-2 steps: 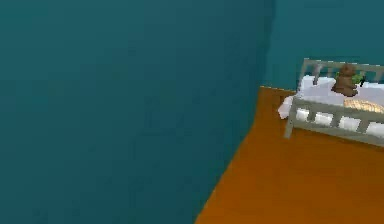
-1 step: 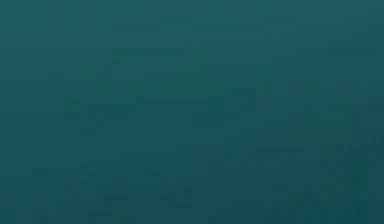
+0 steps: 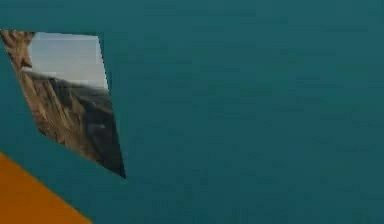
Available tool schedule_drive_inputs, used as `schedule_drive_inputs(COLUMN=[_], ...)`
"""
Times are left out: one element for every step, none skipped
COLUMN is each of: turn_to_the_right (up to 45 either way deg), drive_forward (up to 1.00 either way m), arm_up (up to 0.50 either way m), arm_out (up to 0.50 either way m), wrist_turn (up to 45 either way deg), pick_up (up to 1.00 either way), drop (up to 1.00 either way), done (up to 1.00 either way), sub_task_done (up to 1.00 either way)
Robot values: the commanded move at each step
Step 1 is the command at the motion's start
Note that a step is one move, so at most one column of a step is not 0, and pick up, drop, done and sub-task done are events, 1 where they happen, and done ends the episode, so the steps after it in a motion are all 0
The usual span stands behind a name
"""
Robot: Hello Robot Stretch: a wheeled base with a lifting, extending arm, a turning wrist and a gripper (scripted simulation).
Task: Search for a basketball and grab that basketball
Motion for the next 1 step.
schedule_drive_inputs(turn_to_the_right=[-45.0], drive_forward=[0.0], arm_up=[0.0], arm_out=[0.0], wrist_turn=[0.0], pick_up=[0.0], drop=[0.0], done=[0.0], sub_task_done=[0.0])
